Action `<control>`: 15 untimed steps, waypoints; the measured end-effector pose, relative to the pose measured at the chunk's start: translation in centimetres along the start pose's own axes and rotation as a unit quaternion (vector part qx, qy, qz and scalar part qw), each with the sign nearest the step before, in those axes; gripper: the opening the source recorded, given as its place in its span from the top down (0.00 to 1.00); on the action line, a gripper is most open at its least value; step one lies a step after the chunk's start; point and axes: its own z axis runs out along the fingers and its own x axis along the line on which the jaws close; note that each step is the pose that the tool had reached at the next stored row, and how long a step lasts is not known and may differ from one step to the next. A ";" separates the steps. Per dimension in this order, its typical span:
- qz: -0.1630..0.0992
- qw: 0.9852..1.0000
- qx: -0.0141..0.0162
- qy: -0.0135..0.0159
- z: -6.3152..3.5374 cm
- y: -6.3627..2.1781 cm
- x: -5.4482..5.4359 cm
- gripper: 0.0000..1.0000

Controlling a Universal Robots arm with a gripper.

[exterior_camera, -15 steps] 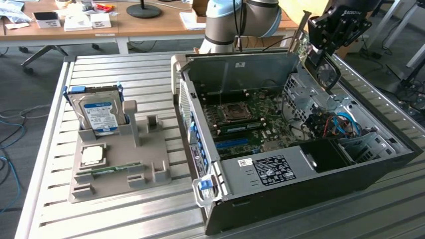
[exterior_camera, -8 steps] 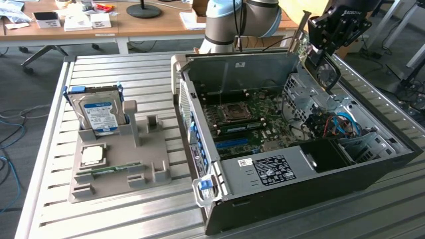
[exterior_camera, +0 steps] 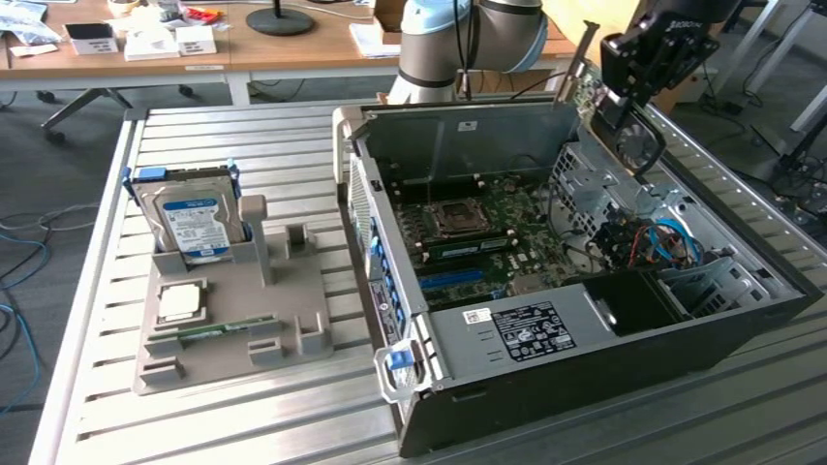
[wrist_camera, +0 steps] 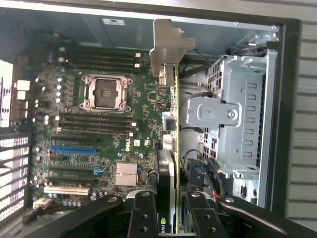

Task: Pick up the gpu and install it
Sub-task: 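Insert the gpu into the slot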

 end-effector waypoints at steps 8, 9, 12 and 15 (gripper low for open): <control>-0.066 0.998 -0.001 0.005 0.01 0.00 0.0 0.73; -0.075 0.997 -0.002 0.006 0.02 0.00 0.0 0.73; -0.098 0.995 -0.002 0.008 0.02 0.00 0.0 0.73; -0.122 0.993 -0.003 0.009 0.03 0.00 0.0 0.73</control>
